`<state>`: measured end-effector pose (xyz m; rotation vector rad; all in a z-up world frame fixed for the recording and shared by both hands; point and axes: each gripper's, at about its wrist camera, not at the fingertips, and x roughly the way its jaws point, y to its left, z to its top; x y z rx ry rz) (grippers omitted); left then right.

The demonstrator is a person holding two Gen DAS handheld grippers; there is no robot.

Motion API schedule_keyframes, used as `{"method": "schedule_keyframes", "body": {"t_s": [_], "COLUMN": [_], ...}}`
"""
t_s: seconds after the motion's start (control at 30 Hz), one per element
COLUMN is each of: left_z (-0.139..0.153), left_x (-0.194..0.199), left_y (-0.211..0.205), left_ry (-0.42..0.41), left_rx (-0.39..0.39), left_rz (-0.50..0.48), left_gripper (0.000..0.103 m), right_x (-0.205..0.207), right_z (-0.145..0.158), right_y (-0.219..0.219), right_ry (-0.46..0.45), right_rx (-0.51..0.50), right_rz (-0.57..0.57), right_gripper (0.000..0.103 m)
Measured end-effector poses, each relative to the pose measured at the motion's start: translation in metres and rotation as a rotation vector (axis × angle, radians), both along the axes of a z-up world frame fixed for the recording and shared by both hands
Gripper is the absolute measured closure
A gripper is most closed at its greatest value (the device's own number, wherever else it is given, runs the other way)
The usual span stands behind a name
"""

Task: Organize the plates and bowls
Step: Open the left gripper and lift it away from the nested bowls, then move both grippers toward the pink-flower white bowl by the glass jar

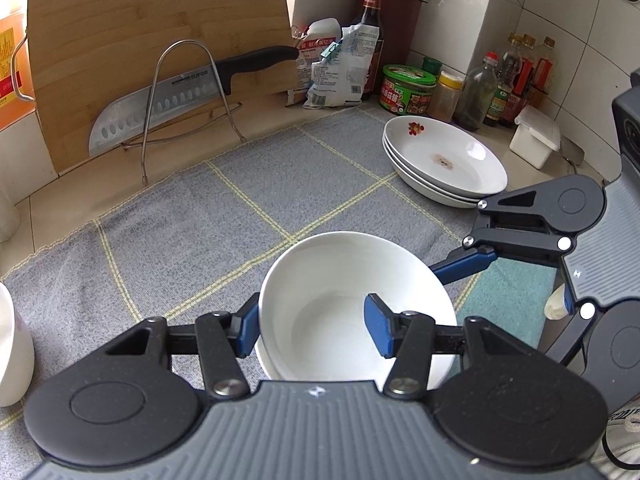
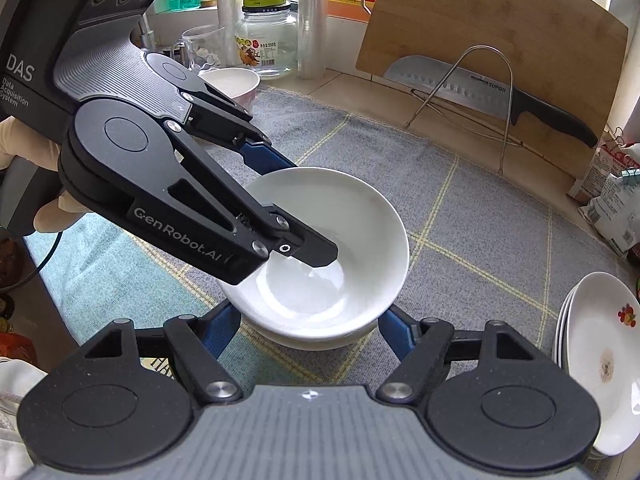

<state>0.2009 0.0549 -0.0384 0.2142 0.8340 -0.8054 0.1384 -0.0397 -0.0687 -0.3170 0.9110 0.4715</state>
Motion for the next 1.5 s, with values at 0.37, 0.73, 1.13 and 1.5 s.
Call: {"method": "schedule_keyframes", "body": {"t_s": [0.37,0.73,1.13,1.5], "left_z": [-0.003,0.009,-0.006,0.002], "left_x": [0.002,0.011,0.035,0.019], "left_y": [0.004,0.035,0.038,0.053], "left_ry": [0.012,-0.044,-0.023,-0.064], "left_rx": [-0.036,-0.062,-0.050,-0.089], "left_rz": [-0.003,0.122,0.150,0.171], "left_gripper": [0.042,0.030,0.029,0.021], "right_x": [0.002,-0.009,-0.016,-0.016], "right_z": [-0.002,0.005,0.011,0.019], "right_y": [0.001,-0.007,-0.003,-0.003], "right_ry": [0.017,-0.014,-0.039,-0.077], "right_rx": [-0.005,0.036,0.064,0.068], "right_rz": [0.001,0.008,0.004,-0.017], "right_gripper": [0.017,0.000,0.000,0.000]}}
